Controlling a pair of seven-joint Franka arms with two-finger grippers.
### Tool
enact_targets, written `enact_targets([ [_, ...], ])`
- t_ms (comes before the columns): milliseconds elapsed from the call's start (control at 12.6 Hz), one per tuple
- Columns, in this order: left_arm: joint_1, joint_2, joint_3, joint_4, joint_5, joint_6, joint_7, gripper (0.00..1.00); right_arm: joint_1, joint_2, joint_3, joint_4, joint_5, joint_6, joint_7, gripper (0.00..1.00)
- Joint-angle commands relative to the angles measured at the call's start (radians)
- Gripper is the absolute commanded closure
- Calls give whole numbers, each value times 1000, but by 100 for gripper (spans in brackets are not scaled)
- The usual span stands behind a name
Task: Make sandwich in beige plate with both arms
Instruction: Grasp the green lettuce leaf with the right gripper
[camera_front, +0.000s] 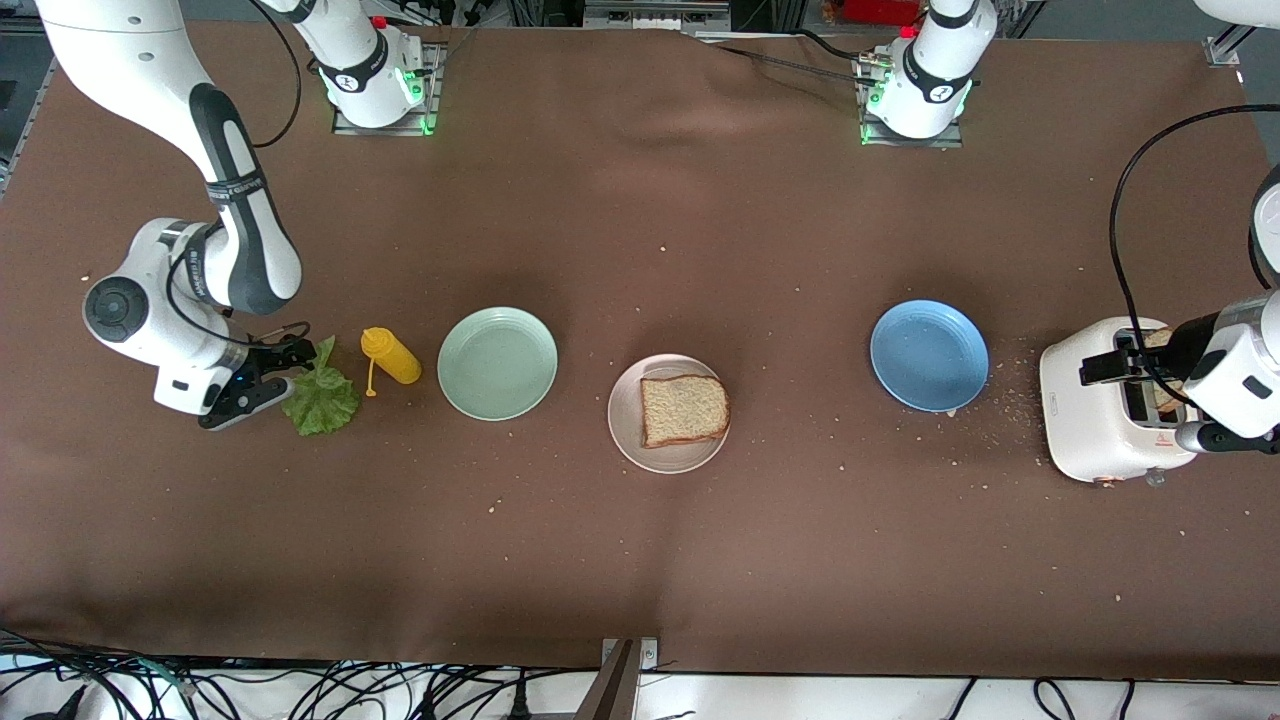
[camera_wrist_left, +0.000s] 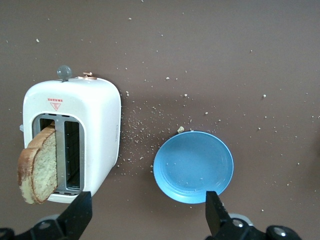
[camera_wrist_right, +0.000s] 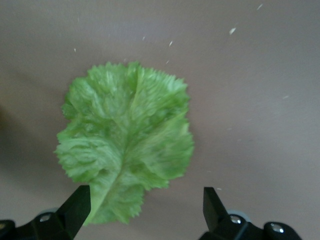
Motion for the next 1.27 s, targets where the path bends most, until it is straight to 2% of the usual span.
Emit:
enact_targets([
  [0, 2, -18, -4, -12, 25, -9, -4, 0, -9, 8, 41, -41, -5, 74, 109, 0],
  [79, 2, -18, -4, -13, 24, -9, -4, 0, -10, 18, 49, -41, 5, 89, 121, 1],
  [159, 2, -18, -4, -13, 24, -12, -4, 0, -10, 21, 49, -41, 17, 92, 120, 15],
  [317, 2, -19, -4, -15, 24, -12, -4, 0, -14, 37, 49, -35, 21, 94, 120, 82],
  [396, 2, -19, -4, -15, 24, -12, -4, 0, -14, 42, 49, -31, 21, 94, 121, 100],
  [793, 2, -19, -7, -16, 21, -12, -5, 0, -14, 31, 47, 17, 21, 59, 117, 100],
  [1189, 2, -19, -7, -16, 22, -12, -5, 0, -15, 25, 43, 136, 13, -121, 113, 100],
])
